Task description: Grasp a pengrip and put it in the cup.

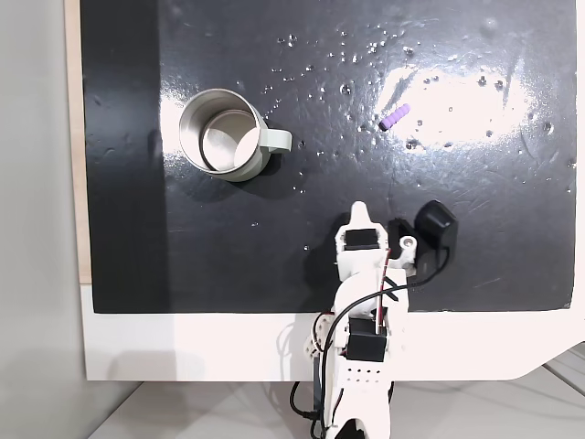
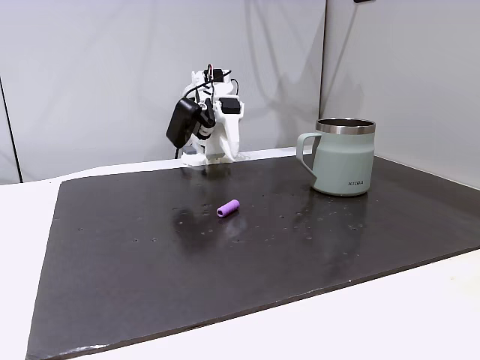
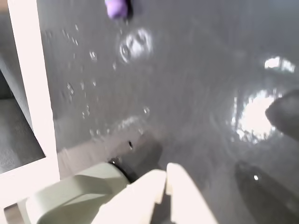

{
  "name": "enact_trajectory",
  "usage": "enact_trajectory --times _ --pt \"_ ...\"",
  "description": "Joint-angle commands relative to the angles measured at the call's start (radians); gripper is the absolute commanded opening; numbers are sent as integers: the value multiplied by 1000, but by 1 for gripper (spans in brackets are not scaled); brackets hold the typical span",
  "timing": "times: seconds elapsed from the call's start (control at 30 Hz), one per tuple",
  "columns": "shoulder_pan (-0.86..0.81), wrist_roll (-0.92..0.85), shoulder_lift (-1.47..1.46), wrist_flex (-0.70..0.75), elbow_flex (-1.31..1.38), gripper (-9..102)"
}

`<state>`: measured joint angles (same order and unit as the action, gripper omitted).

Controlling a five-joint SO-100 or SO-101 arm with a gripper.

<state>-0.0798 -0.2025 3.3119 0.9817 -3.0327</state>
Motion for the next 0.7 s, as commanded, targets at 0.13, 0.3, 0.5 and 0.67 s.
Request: enact_trajectory --times 0.13,0.3,0.5,0.67 --pt "-130 -156 6 -158 9 0" --pt "-183 -206 -12 -221 0 0" --pt "-206 -210 -210 -304 81 0" --pt "-238 -160 -612 -422 290 0"
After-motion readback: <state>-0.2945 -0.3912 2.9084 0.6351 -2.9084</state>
